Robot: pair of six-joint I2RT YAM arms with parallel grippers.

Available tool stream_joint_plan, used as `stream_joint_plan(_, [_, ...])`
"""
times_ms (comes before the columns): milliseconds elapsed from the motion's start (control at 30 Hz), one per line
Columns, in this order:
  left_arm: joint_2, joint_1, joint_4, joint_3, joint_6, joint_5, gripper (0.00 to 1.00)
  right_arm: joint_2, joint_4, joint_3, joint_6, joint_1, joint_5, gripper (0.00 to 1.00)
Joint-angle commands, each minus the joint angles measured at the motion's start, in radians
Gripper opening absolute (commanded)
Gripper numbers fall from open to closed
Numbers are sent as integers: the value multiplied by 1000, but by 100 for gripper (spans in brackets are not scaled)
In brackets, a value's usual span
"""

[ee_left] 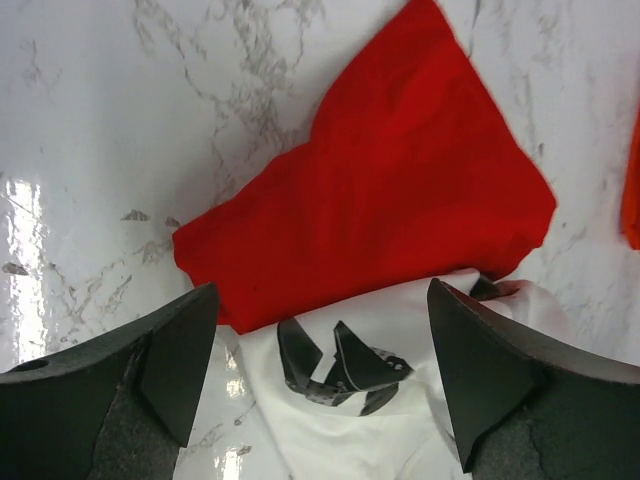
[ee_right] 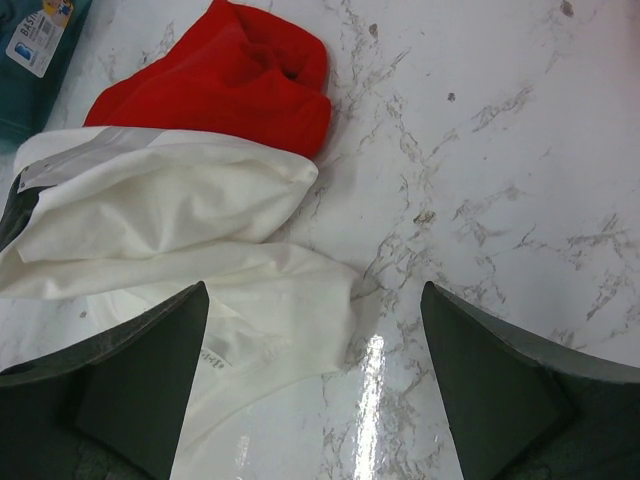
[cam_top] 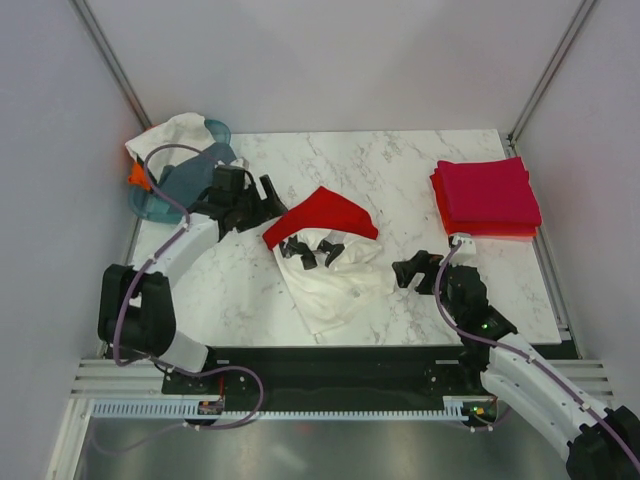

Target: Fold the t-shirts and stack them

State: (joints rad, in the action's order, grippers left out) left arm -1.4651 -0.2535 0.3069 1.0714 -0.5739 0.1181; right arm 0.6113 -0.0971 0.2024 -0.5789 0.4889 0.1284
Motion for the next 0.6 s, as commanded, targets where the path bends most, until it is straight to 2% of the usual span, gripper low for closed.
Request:
stream_joint_plan(0, [-50,-19,-61,-21,45,51,91,8,-36,2,10,2,-4,96])
stream_joint_plan(100, [-109,-21,-118,-47,42,38,91,11,-38,0,11,0,0,95])
stream_joint_plan(233, [-207,-21,-134,-10,46,3,89,11,-38,0,11,2,5,95])
stream_joint_plan(300, [-268,-23,-135,16,49,15,83,13,-38,0,13,0,7,95])
stream_joint_plan(467, [-342,-30,-137,42,43,6,78,11,-38,0,14,2,10,96])
stream_joint_plan(533, [-356,-33,-143,44,45,14,66,11,-36,2,13,2,8,95])
stream_joint_plan(567, [-359,-33,-141,44,46,20,54,11,-36,2,14,2,8,96])
